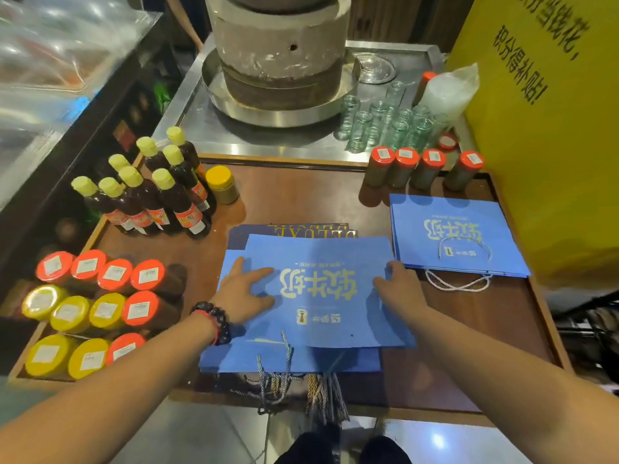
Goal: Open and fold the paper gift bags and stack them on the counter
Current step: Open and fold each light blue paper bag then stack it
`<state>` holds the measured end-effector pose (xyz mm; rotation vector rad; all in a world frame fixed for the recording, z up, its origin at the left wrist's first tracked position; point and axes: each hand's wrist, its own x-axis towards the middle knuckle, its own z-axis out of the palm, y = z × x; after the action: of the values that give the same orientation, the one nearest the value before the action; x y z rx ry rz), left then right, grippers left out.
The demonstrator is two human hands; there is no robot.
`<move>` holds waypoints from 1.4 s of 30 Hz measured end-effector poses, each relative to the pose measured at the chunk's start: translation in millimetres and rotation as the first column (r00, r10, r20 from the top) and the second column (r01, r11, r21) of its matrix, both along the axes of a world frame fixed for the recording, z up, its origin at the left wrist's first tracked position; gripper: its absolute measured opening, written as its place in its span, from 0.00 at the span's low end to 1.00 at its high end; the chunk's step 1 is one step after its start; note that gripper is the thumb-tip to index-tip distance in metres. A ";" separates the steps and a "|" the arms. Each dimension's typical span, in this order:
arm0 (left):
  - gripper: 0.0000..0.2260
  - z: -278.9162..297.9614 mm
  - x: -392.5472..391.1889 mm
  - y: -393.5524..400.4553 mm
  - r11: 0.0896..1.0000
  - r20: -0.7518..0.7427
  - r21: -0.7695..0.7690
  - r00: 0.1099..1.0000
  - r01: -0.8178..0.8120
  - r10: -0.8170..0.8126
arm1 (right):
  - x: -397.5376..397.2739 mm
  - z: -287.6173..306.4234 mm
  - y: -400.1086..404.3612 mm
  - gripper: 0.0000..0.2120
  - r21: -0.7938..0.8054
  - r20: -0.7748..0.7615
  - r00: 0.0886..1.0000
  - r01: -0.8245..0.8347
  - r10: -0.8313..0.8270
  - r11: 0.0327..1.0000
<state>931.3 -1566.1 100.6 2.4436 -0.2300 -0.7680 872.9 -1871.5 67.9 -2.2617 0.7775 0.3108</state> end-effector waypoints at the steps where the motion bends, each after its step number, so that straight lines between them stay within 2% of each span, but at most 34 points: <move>1: 0.31 7.9 -1.5 -3.3 0.997 -0.017 -0.014 0.997 0.081 -0.081 | -1.7 4.0 -8.5 0.20 -0.012 0.000 1.000 0.008 -0.008 1.000; 4: 0.46 29.8 -9.6 -20.3 0.915 -0.012 0.030 0.915 0.402 -0.402 | -10.2 16.9 -41.9 0.15 -0.094 -0.047 0.999 0.006 -0.011 0.996; 6: 0.47 36.0 -16.8 -39.7 0.844 0.041 0.090 0.844 0.529 -0.534 | -19.8 23.0 -68.0 0.08 -0.102 -0.103 0.995 -0.003 -0.008 0.995; 8: 0.37 40.6 -26.1 -65.5 0.821 0.135 0.138 0.811 0.554 -0.569 | -31.5 27.6 -92.0 0.13 -0.101 -0.130 0.991 -0.004 -0.009 0.995; 11: 0.19 48.7 -36.0 -108.4 0.837 0.234 0.169 0.804 0.521 -0.547 | -51.6 34.8 -125.4 0.13 -0.128 -0.194 0.981 -0.021 -0.005 0.992; 12: 0.16 50.0 -38.7 -121.8 0.836 0.243 0.169 0.800 0.521 -0.548 | -58.1 35.9 -137.0 0.14 -0.138 -0.223 0.975 -0.038 0.006 0.990; 14: 0.25 53.0 -45.5 -148.8 0.820 0.264 0.180 0.777 0.543 -0.572 | -70.5 43.2 -156.5 0.16 -0.131 -0.287 0.958 -0.072 0.032 0.989; 16: 0.31 55.1 -53.4 -176.0 0.813 0.277 0.217 0.764 0.541 -0.582 | -82.3 52.7 -173.9 0.12 -0.116 -0.326 0.945 -0.054 0.013 0.992; 18: 0.25 57.1 -63.1 -202.5 0.803 0.298 0.301 0.749 0.514 -0.591 | -92.3 65.2 -187.6 0.10 -0.154 -0.334 0.942 -0.088 0.032 0.984; 20: 0.20 63.2 -74.7 -228.9 0.788 0.333 0.362 0.721 0.497 -0.608 | -101.0 80.7 -192.2 0.16 -0.288 -0.217 0.972 -0.149 0.087 0.946; 22: 0.21 69.9 -86.5 -253.1 0.763 0.351 0.402 0.685 0.506 -0.638 | -112.1 97.9 -182.7 0.23 -0.433 0.063 0.985 -0.119 0.161 0.894; 23: 0.21 72.0 -91.7 -263.3 0.758 0.349 0.401 0.679 0.514 -0.646 | -118.9 107.4 -172.7 0.24 -0.474 0.144 0.964 -0.129 0.221 0.871; 24: 0.20 74.6 -96.7 -272.7 0.759 0.339 0.393 0.685 0.519 -0.645 | -125.2 114.3 -161.9 0.25 -0.495 0.165 0.945 -0.170 0.284 0.852; 26: 0.19 77.8 -104.6 -287.9 0.779 0.288 0.361 0.733 0.513 -0.616 | -140.3 115.9 -143.9 0.25 -0.531 0.088 0.916 -0.290 0.392 0.797; 28: 0.18 75.9 -110.3 -297.4 0.813 0.247 0.316 0.785 0.489 -0.568 | -155.0 106.6 -136.9 0.19 -0.617 0.069 0.854 -0.370 0.516 0.695; 29: 0.18 73.3 -112.0 -300.0 0.822 0.233 0.308 0.799 0.480 -0.554 | -159.9 101.9 -139.3 0.13 -0.639 0.104 0.828 -0.368 0.551 0.675; 30: 0.18 71.9 -113.8 -301.4 0.820 0.216 0.307 0.803 0.484 -0.555 | -163.6 98.9 -143.8 0.08 -0.628 0.153 0.812 -0.361 0.564 0.690; 32: 0.18 69.1 -114.0 -300.6 0.817 0.167 0.307 0.817 0.489 -0.552 | -166.0 95.1 -160.1 0.04 -0.582 0.184 0.842 -0.323 0.507 0.747; 34: 0.22 71.0 -111.6 -294.4 0.849 0.111 0.270 0.861 0.454 -0.496 | -166.2 97.5 -185.5 0.08 -0.507 0.047 0.893 -0.364 0.447 0.781; 36: 0.26 75.3 -110.7 -286.4 0.870 0.086 0.236 0.882 0.433 -0.462 | -170.2 94.7 -219.8 0.12 -0.440 -0.023 0.886 -0.425 0.463 0.791; 39: 0.29 80.5 -112.6 -278.4 0.896 0.108 0.147 0.893 0.419 -0.436 | -177.8 96.7 -263.4 0.12 -0.383 -0.038 0.881 -0.448 0.471 0.808; 42: 0.32 68.3 -106.6 -270.2 0.868 0.102 0.213 0.874 0.448 -0.476 | -180.3 104.7 -289.7 0.15 -0.379 -0.031 0.901 -0.411 0.432 0.829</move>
<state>824.7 -1836.3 168.9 2.6582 -0.8700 -0.8290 692.7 -2161.3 172.7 -2.7949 0.3095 0.3198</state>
